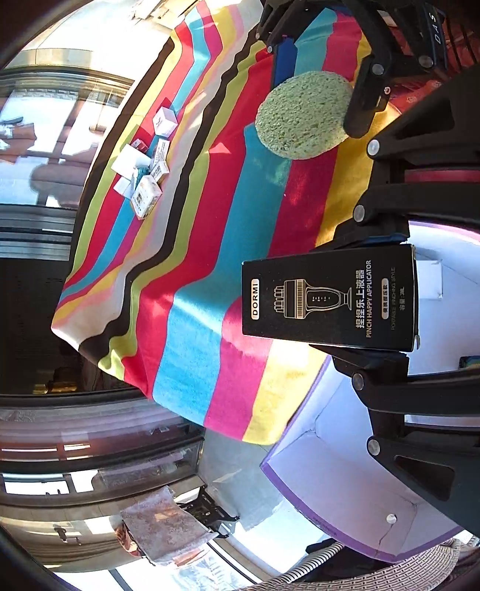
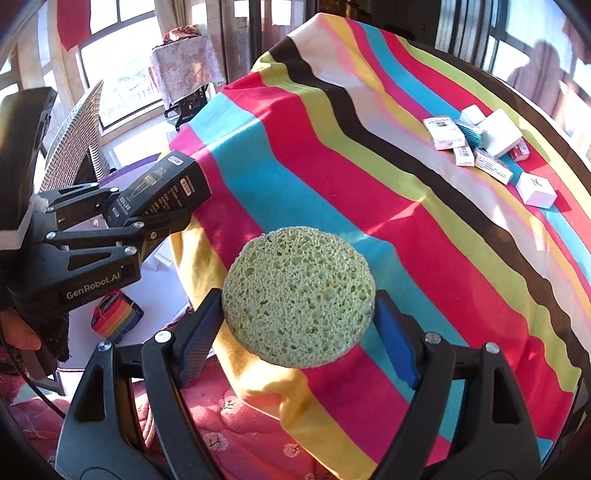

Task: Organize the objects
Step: 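Carry the DORMI box in the left tool and sponge in the right tool to the bin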

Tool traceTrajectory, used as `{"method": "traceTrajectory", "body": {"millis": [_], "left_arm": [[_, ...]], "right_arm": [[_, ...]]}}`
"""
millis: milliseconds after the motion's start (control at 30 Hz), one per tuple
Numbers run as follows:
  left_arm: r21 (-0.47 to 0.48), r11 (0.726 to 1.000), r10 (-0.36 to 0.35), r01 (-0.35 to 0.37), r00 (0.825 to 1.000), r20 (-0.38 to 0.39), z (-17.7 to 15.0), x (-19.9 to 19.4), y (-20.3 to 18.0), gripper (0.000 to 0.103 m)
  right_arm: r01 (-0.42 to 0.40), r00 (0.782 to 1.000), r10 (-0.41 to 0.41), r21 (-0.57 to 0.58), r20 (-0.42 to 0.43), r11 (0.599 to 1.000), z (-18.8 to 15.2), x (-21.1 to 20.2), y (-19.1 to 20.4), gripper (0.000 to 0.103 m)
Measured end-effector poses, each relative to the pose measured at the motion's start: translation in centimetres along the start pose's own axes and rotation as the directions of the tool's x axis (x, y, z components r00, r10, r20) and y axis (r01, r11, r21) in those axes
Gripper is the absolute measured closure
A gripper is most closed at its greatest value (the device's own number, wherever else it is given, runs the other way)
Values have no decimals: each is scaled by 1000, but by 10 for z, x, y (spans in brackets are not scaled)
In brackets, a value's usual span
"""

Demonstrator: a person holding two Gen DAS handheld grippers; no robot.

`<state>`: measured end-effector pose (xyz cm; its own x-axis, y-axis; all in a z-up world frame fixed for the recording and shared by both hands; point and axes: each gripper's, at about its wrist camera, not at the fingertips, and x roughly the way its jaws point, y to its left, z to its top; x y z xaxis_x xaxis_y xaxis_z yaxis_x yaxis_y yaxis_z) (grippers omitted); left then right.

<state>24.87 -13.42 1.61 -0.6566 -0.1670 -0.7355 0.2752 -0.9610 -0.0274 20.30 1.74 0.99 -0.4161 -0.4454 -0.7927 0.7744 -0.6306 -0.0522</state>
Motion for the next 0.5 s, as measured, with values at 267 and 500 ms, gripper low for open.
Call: {"method": "traceTrajectory", "body": {"millis": [267, 500], "left_arm": [[-89, 992, 80, -85, 995, -57, -35, -17, 53, 62], [-174, 967, 173, -187, 980, -95, -55, -29, 105, 62]], "right_arm": [[-110, 994, 108, -109, -19, 988, 16, -1, 43, 20], [-179, 984, 173, -310, -45, 934, 22, 1, 109, 20]]}}
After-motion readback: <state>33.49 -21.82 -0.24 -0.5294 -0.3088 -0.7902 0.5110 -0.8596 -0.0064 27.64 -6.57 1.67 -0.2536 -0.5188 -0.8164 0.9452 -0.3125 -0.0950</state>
